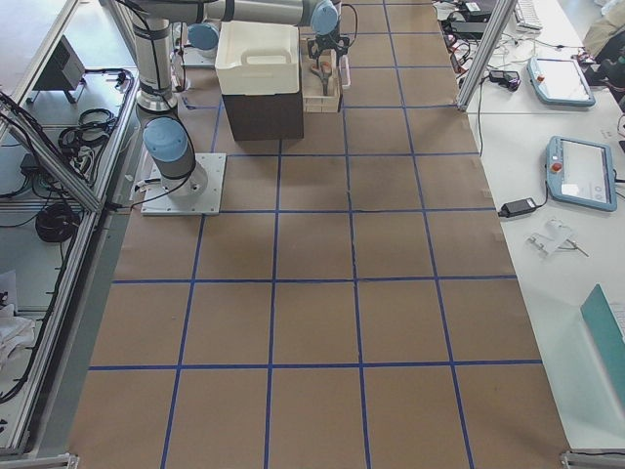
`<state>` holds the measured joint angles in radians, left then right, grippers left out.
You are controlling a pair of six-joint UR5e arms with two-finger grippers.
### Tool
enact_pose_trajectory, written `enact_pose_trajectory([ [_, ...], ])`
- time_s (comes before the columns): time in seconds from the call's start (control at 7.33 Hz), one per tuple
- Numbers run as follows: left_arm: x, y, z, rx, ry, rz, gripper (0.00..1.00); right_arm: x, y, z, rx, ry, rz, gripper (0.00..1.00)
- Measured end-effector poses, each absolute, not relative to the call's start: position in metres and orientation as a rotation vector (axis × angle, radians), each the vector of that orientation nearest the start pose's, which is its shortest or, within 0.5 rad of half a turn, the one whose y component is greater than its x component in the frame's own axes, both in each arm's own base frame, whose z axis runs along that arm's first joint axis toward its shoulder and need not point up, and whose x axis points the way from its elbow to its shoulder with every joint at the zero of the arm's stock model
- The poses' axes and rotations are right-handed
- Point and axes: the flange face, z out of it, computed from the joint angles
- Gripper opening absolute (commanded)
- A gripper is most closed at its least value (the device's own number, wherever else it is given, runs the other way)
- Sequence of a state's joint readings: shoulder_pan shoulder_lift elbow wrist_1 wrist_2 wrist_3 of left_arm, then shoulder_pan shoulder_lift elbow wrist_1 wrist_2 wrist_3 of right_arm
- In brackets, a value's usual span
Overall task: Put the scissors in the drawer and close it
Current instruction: 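Lower the scissors into the drawer, open the right gripper, withdraw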
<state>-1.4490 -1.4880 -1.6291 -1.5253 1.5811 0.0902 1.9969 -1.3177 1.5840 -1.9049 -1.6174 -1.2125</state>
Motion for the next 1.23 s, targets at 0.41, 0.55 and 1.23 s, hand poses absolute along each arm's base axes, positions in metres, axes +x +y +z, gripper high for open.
enact_pose_trajectory([
  [0.41, -0.072, -0.477, 0.506, -0.041, 3.118, -0.108, 1.0, 0.304, -0.49, 0.448, -1.909, 2.607, -0.266, 1.0],
  [0.55, -0.072, -0.48, 0.506, -0.039, 3.117, -0.105, 1.0, 0.286, -0.489, 0.465, -1.701, 2.741, -0.316, 1.0],
  [1.23, -0.113, -0.524, 0.475, -0.109, 3.135, -0.177, 1.0, 0.157, -0.475, 0.537, -0.66, 3.128, -0.387, 1.0],
])
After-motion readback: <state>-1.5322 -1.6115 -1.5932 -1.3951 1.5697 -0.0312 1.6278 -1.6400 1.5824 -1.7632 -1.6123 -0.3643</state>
